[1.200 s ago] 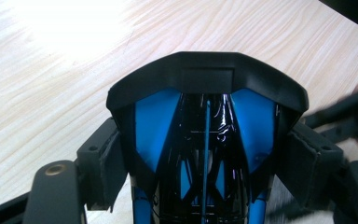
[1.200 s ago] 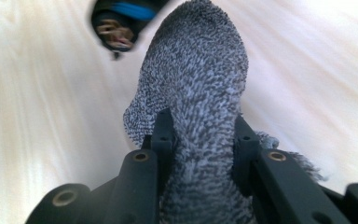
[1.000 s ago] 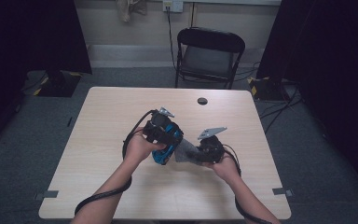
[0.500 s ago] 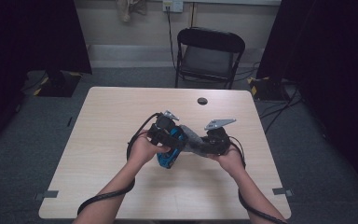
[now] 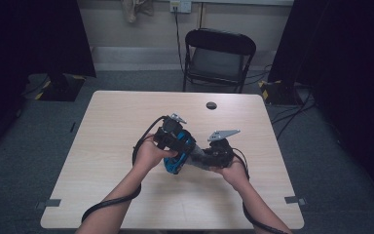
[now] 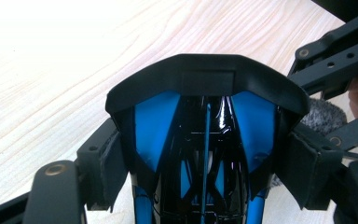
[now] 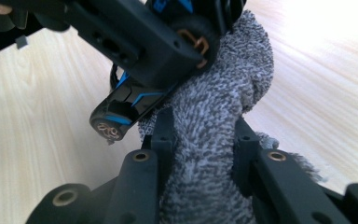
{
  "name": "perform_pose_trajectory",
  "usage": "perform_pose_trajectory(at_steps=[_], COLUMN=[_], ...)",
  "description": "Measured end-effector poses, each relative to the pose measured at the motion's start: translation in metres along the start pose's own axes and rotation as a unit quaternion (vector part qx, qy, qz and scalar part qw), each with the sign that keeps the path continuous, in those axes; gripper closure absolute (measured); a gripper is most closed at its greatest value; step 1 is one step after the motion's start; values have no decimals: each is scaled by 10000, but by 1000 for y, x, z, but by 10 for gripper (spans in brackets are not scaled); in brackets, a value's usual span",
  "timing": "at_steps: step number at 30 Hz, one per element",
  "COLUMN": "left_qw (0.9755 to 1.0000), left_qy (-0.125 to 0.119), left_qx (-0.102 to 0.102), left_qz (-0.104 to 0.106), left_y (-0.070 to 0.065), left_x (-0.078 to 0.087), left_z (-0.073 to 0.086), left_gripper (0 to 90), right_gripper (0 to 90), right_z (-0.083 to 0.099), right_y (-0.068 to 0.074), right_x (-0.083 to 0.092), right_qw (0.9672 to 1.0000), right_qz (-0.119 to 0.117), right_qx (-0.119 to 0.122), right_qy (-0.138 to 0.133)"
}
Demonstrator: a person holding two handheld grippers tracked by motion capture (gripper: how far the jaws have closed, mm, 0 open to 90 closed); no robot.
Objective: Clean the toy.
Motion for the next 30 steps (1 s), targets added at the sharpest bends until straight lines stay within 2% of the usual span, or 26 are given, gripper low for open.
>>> perform_pose_trajectory(at_steps=[12,20,26,30], left_qw=[9999,9998,9994,9991], left_qy=[-34,-77,-195,-249], left_qx=[29,109,207,271], left_qz=[-105,-153,-172,-207], left_y=[7,12,17,21], left_x=[6,9,15,18], left_z=[-2,-1,-3,-3], left_gripper=[253,253,253,253], right_gripper=[700,699,698,699], right_z=[10,17,19,25], right_y=[19,31,37,43], right_x=[-15,-26,-31,-34], right_qw=[9997,9989,9985,9971], right_qz=[-178,-255,-318,-349], right_qx=[87,240,237,403], right_qy=[158,312,381,544])
Point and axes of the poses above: each handheld gripper's, and its own axes: x roughly backward along the jaws, z roughly out of its underside, y roughly to its left, the point moved 10 cm from there along -x, roughly forward along the jaws, and after that the axes turned 10 degrees about z, right-handed, at the moved point
